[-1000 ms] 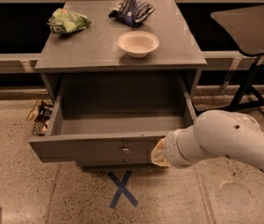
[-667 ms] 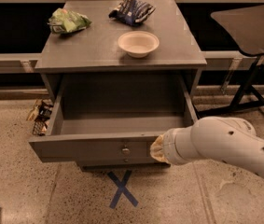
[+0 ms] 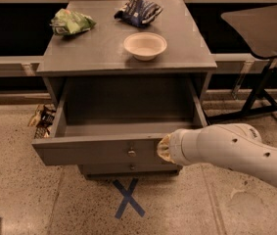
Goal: Close top drawer
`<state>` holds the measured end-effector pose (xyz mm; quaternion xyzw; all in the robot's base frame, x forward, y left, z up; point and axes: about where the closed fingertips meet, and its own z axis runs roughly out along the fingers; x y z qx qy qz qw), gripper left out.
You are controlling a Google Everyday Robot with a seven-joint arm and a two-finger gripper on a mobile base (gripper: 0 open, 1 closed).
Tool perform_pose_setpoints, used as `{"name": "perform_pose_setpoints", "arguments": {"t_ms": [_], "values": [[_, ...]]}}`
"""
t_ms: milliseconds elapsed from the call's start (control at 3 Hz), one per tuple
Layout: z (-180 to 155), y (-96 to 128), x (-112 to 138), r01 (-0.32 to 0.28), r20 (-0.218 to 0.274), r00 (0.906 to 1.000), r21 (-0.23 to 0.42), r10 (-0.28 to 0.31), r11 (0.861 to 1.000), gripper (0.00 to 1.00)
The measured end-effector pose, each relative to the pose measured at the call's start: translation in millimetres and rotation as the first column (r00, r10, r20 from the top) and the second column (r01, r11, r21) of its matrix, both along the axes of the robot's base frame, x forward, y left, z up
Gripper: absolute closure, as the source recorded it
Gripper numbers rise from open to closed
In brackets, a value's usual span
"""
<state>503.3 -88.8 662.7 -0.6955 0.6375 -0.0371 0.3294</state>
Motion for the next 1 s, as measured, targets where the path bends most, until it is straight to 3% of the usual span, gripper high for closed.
{"name": "perform_pose_setpoints", "arguments": {"t_ms": [1000], "values": [[-6, 2, 72, 0.028, 0.052, 0.9983, -0.008, -0.027, 1.000, 1.00]]}}
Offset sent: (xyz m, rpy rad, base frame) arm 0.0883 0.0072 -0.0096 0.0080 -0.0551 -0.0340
